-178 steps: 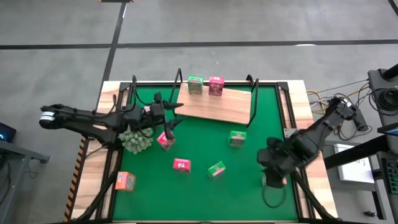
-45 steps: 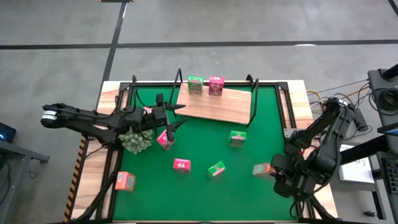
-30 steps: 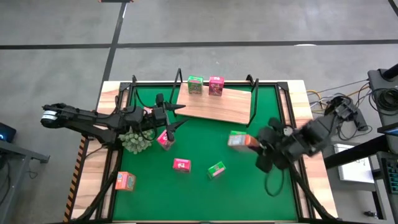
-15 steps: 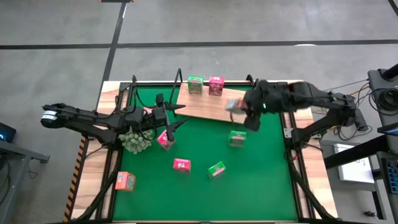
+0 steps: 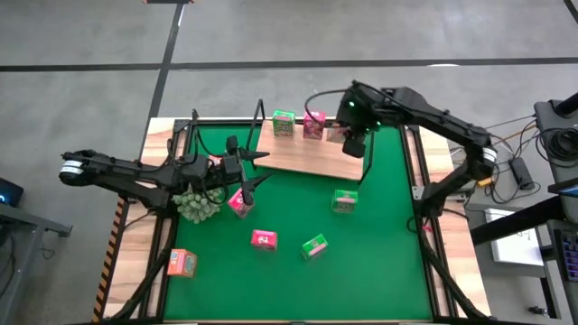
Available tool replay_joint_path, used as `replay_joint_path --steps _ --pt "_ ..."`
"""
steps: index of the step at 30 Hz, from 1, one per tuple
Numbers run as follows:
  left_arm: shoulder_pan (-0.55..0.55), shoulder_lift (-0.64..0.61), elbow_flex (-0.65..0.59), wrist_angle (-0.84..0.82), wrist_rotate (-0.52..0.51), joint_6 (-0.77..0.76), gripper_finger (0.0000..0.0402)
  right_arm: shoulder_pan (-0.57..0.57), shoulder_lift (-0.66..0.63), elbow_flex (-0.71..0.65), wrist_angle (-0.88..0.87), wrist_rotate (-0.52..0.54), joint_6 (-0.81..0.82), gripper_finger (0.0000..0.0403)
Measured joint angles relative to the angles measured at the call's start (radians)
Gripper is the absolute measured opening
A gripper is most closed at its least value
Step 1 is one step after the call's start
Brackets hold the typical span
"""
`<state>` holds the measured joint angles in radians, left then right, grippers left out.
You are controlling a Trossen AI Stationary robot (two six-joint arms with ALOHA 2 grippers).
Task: Stack cereal on shelf
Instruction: Put the right orange cereal box on the shelf
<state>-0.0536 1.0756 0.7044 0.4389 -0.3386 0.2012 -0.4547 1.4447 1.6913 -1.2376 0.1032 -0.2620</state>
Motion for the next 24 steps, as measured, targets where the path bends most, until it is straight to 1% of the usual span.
replay_joint_path --steps 2,5,8,12,14,18,22,24 --pt "0.000 0.000 0.000 0.000 0.000 0.000 0.0231 -0.043 0.035 0.000 -0.022 -0.040 -0.044 0.0139" --pt "0.000 0.000 0.000 0.000 0.000 0.009 0.0231 -0.103 0.082 -0.001 -0.055 -0.048 -0.099 0.0139" --pt "0.000 0.000 0.000 0.000 0.000 0.018 0.0231 -0.153 0.118 -0.001 -0.041 -0.066 -0.134 0.0139" --pt "0.000 0.000 0.000 -0.001 0.000 0.018 0.0231 -0.208 0.163 -0.001 -0.013 -0.137 -0.174 0.0139" --pt "0.000 0.000 0.000 -0.005 0.000 0.018 0.0231 -0.230 0.184 -0.001 0.000 -0.165 -0.187 0.0139" --pt "0.000 0.000 0.000 -0.010 0.000 0.018 0.0231 -0.263 0.218 -0.001 -0.002 -0.170 -0.214 0.0139" --pt "0.000 0.000 0.000 -0.010 0.000 0.019 0.0231 -0.294 0.241 -0.001 0.007 -0.213 -0.234 0.0139" --pt "0.000 0.000 0.000 -0.010 0.000 0.022 0.0231 -0.306 0.250 -0.001 0.019 -0.216 -0.238 0.0139"
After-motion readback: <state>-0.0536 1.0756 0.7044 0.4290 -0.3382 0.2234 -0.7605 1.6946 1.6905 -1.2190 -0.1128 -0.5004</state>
